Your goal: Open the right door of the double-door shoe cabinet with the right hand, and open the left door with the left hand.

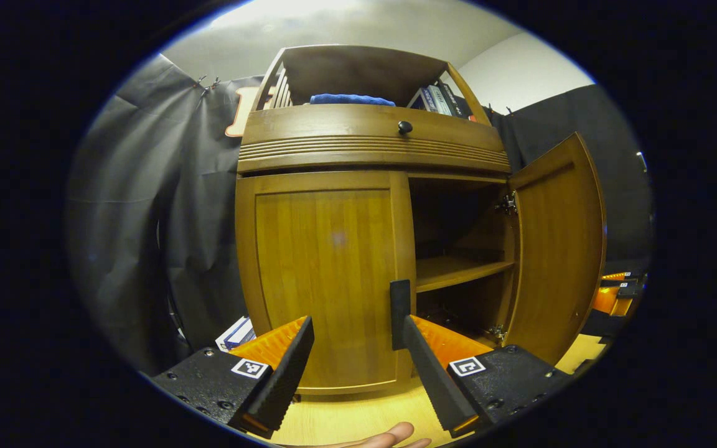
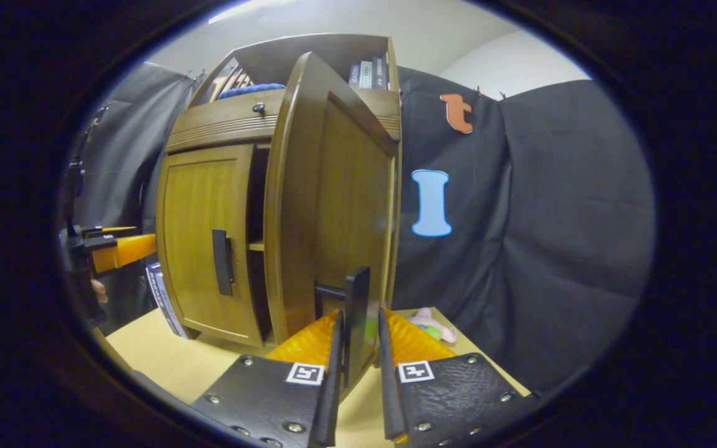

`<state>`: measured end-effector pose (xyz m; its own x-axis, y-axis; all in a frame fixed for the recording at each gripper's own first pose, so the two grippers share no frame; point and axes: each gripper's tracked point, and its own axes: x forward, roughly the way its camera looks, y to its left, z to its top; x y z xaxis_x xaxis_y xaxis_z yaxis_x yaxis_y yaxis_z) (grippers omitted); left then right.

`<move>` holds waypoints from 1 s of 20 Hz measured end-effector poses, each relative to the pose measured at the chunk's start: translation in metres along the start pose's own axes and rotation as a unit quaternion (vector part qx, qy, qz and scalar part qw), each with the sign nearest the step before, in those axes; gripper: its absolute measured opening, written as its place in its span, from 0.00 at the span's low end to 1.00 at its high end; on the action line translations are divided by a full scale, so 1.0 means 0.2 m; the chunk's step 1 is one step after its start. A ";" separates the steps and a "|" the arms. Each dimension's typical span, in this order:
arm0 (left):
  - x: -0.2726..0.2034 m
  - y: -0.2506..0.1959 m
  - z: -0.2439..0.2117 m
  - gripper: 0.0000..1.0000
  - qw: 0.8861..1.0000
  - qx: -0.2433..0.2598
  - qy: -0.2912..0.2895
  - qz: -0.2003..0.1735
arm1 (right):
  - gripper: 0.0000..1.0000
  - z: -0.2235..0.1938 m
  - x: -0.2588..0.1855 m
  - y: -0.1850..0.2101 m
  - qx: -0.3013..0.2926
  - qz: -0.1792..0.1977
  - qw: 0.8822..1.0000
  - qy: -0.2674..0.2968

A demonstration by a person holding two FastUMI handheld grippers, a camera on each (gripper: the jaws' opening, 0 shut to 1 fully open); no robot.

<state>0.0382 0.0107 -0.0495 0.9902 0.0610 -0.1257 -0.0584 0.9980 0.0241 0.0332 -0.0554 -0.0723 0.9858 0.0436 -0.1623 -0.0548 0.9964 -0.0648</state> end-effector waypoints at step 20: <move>0.07 -0.28 -0.06 0.93 0.998 -0.052 -0.019 -0.007 | 0.04 -0.02 0.15 -0.66 0.080 0.109 0.991 -0.021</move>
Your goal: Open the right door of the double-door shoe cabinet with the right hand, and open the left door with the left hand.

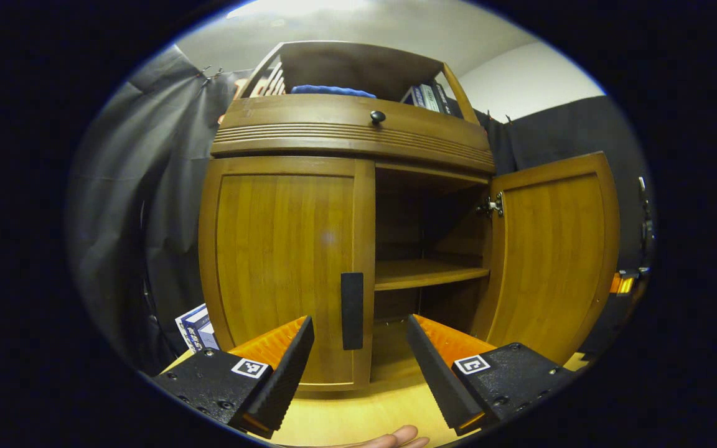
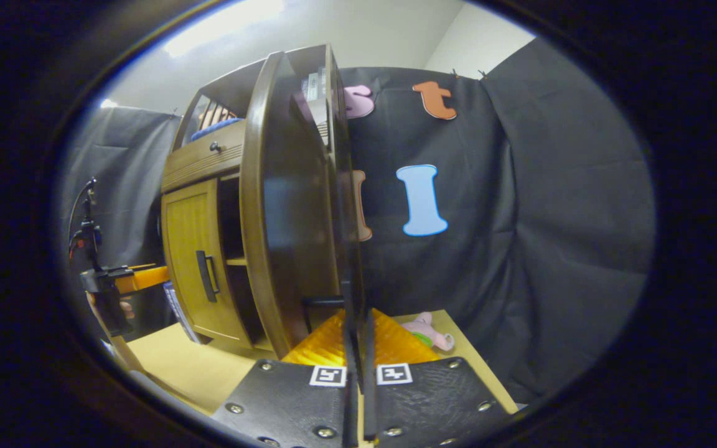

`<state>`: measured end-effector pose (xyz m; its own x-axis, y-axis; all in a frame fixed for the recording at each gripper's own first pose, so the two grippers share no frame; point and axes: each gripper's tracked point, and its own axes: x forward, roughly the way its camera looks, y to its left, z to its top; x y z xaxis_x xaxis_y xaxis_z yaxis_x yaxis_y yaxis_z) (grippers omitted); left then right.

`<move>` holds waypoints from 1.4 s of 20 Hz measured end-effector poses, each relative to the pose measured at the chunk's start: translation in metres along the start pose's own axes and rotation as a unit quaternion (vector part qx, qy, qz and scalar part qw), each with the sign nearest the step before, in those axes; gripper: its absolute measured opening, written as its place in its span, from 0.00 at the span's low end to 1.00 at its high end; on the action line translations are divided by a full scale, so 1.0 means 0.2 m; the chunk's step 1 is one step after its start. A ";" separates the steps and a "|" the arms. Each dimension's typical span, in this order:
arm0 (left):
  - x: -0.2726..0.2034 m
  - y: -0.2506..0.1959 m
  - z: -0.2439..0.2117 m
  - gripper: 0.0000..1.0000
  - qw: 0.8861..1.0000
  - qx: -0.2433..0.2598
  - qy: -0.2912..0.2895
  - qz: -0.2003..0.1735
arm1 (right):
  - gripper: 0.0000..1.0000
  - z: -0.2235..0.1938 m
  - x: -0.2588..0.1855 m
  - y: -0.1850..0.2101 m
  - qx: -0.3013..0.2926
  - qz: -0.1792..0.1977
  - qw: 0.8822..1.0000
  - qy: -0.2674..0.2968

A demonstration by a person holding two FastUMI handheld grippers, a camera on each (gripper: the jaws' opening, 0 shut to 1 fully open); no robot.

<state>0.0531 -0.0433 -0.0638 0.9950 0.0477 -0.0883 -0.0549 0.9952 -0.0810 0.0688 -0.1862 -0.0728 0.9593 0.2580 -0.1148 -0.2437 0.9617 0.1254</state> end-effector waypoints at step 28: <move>0.22 0.12 0.15 0.87 0.996 0.008 -0.082 0.024 | 0.99 0.06 -0.64 0.12 -0.025 -0.127 0.986 -0.104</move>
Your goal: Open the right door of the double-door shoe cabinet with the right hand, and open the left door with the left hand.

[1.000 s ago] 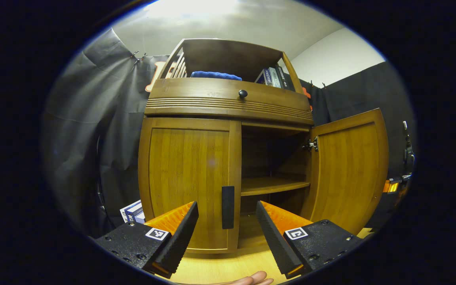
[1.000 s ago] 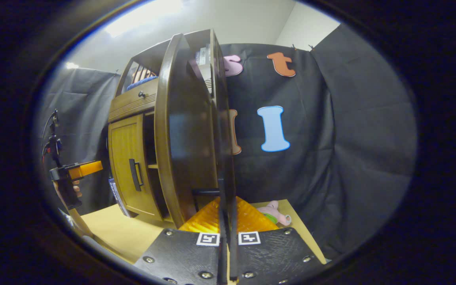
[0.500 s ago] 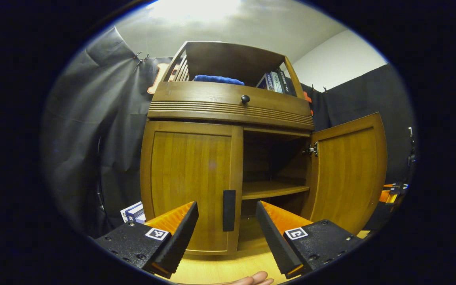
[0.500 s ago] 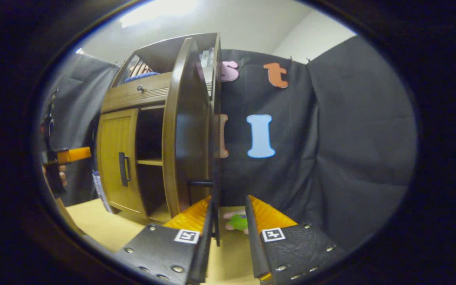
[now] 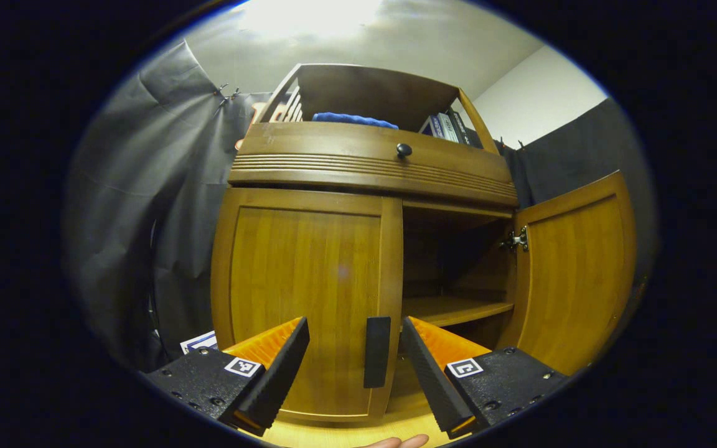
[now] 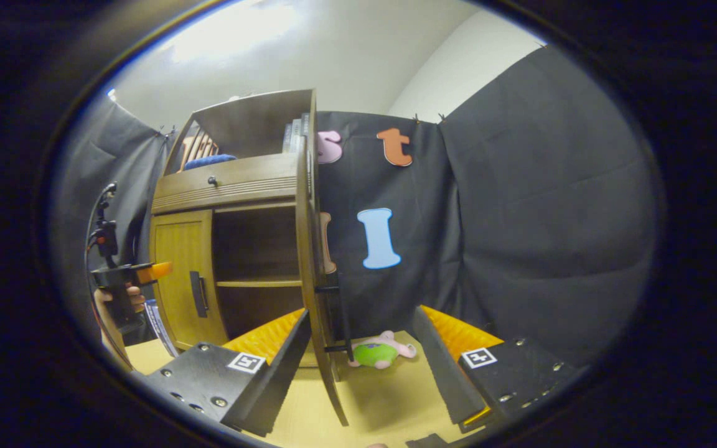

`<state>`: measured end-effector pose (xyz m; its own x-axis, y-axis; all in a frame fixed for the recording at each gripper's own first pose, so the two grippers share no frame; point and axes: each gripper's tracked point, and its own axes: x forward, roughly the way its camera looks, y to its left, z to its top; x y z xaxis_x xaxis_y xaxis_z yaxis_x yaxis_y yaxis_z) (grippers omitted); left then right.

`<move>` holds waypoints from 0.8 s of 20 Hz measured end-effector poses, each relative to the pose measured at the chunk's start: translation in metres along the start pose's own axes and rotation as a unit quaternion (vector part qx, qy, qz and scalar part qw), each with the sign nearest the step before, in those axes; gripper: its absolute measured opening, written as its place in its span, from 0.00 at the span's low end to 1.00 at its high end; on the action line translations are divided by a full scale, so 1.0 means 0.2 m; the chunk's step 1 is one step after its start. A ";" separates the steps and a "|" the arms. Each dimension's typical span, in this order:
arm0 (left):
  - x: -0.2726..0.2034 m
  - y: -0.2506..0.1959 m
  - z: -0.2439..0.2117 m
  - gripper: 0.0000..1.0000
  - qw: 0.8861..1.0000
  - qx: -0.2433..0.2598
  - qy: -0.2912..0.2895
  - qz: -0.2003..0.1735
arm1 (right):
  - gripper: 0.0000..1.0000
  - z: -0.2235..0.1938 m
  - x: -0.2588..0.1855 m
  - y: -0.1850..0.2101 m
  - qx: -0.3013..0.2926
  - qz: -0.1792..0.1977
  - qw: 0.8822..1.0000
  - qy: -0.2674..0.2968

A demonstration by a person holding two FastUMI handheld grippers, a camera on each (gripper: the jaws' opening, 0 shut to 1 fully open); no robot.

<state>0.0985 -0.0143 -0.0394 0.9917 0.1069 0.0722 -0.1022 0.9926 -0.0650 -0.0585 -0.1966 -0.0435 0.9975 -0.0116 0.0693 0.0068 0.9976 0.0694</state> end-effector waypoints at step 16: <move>0.45 -0.09 -0.38 0.52 0.994 0.035 0.106 -0.004 | 0.99 0.24 -0.20 0.37 -0.007 0.044 0.999 -0.014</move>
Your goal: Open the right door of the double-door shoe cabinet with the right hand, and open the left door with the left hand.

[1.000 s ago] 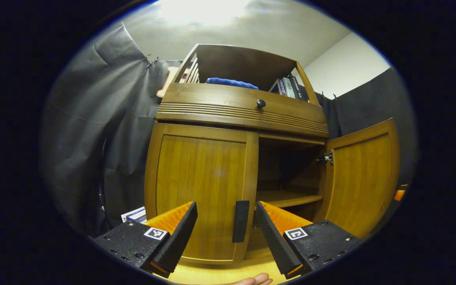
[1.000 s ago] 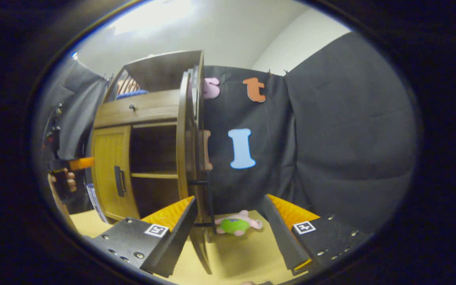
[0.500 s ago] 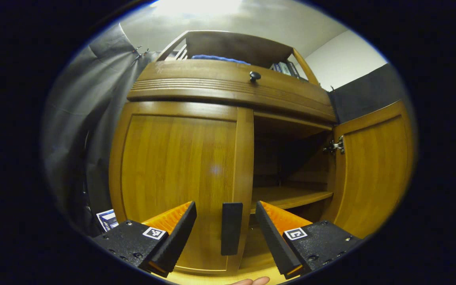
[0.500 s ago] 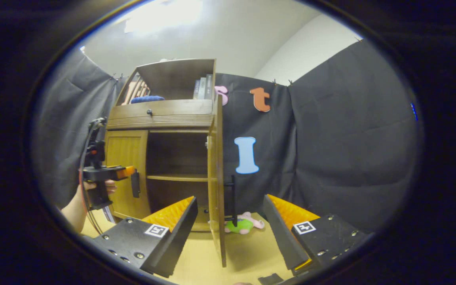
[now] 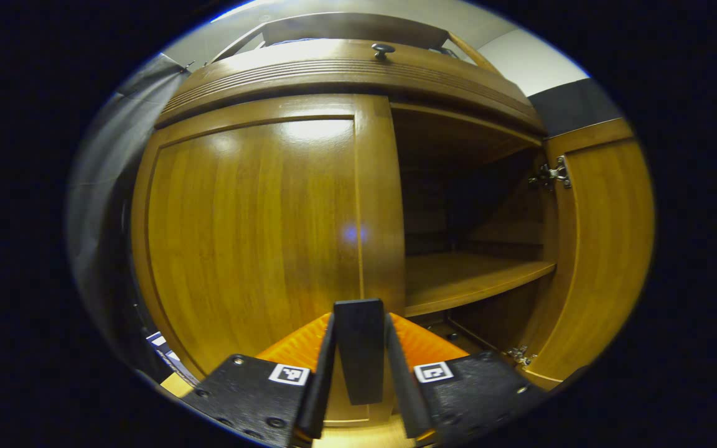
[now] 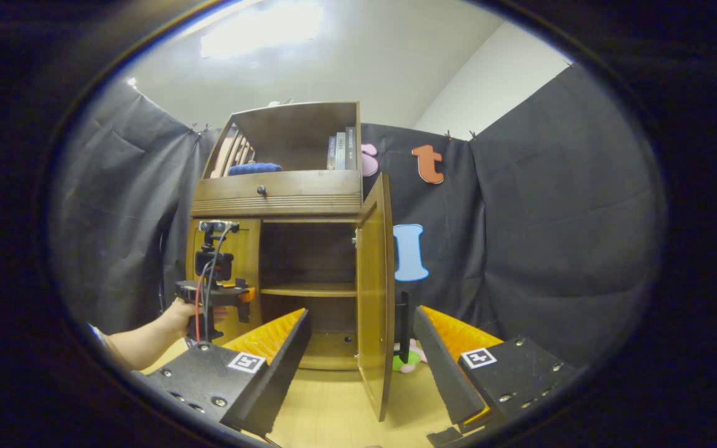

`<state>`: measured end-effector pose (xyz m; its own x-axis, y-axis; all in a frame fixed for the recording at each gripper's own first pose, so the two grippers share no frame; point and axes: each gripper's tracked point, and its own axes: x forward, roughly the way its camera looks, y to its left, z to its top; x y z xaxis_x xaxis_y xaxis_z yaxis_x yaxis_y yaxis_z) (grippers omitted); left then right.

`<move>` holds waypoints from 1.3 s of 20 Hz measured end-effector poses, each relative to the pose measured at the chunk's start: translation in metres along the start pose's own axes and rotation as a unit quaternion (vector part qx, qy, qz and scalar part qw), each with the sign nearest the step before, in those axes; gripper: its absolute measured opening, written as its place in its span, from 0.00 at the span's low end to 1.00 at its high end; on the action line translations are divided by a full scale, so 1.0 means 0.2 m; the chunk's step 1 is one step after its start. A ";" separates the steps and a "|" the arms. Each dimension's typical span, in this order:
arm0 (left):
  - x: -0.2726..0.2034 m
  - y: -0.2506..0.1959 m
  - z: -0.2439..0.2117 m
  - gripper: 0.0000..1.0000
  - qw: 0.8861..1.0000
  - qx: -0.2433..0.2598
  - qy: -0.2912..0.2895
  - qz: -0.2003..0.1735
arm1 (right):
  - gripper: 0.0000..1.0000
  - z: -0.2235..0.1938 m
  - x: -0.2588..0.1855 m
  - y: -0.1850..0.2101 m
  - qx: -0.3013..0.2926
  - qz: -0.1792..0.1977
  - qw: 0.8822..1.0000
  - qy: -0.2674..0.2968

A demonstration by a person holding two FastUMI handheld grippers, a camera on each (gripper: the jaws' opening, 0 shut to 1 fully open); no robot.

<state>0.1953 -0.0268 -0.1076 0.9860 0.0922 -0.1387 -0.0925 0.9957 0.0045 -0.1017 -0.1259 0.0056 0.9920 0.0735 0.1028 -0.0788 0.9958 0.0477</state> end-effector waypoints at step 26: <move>-0.69 0.11 -0.07 0.34 0.995 -0.016 0.044 -0.092 | 0.99 0.01 -0.16 0.29 -0.010 0.052 0.998 0.033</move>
<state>0.0559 -0.0167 -0.1024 0.9711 -0.0938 -0.2197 0.0824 0.9948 -0.0604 -0.1378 -0.0696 0.0076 0.9828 0.1801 0.0412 -0.1811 0.9833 0.0203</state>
